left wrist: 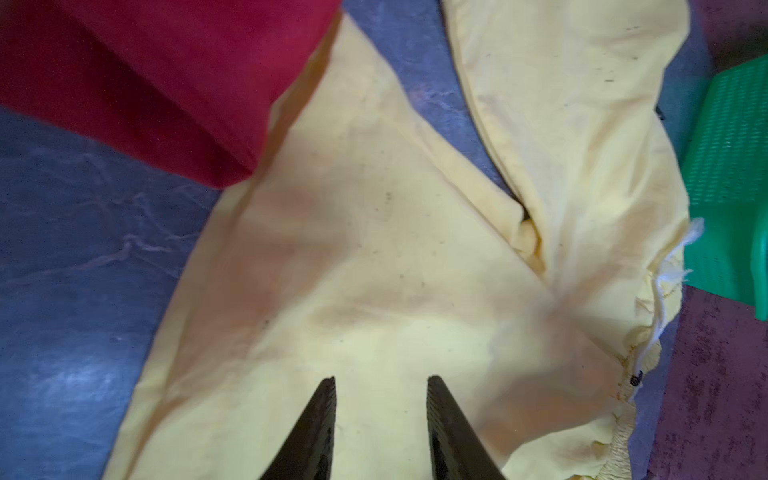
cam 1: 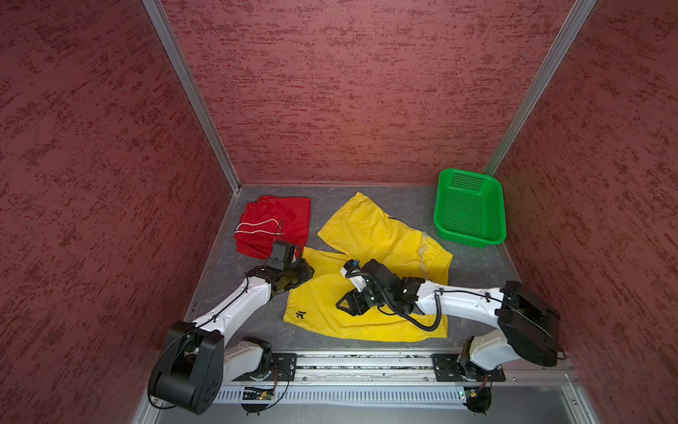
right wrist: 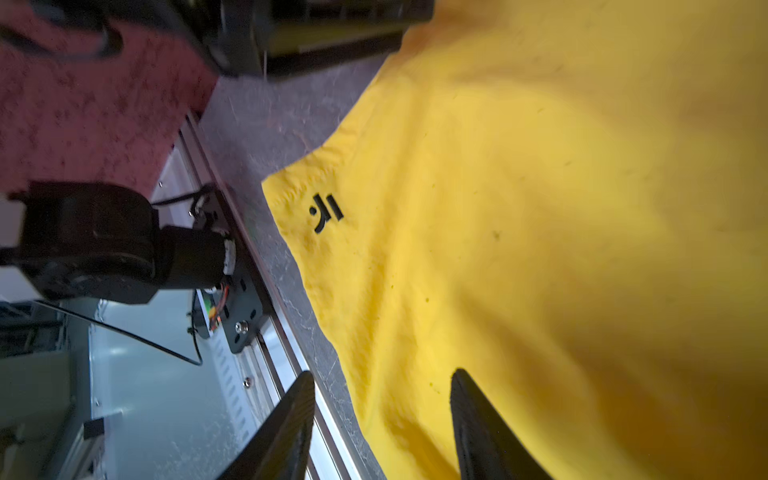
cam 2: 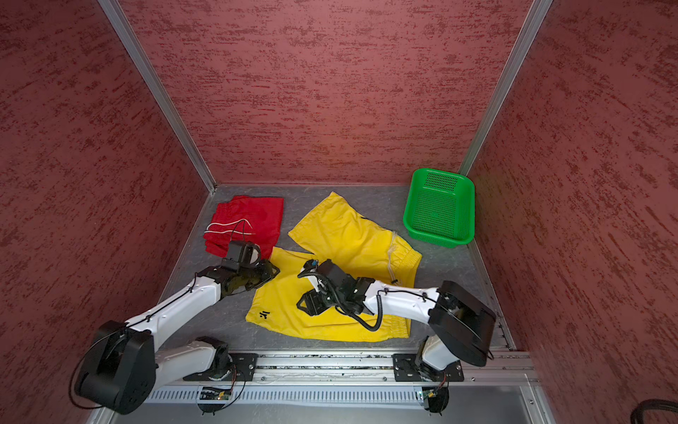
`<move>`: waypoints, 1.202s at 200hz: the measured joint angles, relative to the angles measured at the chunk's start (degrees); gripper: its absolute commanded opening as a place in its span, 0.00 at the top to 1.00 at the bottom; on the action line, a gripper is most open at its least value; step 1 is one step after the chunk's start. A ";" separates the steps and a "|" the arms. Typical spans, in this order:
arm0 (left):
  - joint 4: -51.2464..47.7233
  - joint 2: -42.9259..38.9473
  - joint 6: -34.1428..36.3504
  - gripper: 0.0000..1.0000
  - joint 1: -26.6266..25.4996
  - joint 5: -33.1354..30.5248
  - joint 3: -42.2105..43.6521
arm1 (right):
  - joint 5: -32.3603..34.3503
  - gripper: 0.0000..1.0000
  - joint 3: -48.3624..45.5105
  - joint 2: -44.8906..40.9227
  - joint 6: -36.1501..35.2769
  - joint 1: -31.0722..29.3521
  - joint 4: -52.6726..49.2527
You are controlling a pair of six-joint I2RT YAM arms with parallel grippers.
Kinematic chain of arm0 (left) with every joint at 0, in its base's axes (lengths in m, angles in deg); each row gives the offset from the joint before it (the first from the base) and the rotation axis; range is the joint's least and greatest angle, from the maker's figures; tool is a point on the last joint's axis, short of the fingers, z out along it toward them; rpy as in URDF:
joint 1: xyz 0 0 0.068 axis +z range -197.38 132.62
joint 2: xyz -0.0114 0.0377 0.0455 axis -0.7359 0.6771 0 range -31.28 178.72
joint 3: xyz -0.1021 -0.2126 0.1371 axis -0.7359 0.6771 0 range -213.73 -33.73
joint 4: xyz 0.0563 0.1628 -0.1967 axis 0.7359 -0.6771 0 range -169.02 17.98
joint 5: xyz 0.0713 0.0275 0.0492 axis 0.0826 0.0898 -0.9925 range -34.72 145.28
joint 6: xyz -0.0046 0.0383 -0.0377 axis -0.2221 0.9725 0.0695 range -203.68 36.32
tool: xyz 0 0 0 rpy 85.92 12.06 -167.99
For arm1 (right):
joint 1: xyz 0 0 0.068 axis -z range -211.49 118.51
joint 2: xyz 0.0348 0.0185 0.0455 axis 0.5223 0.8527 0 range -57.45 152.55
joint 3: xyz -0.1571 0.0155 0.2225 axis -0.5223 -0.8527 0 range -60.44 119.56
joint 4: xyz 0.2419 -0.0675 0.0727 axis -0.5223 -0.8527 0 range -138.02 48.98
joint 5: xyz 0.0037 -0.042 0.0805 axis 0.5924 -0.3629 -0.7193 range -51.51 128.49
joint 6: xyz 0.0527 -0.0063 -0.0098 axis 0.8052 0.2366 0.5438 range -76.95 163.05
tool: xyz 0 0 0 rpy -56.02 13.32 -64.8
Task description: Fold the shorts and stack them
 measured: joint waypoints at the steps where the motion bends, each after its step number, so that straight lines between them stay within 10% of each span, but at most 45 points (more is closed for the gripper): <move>1: 0.00 -0.07 0.00 0.61 -0.17 0.02 -0.04 | 0.04 0.46 0.00 -0.26 0.09 0.15 -0.15; 142: 2.36 4.70 -5.77 0.61 -10.34 -0.48 4.94 | 13.46 0.21 -15.21 -48.96 27.34 30.16 -41.46; 240: 4.79 11.91 0.24 0.73 -2.67 0.28 -9.60 | 6.99 0.27 -9.81 -28.22 19.50 35.26 -34.29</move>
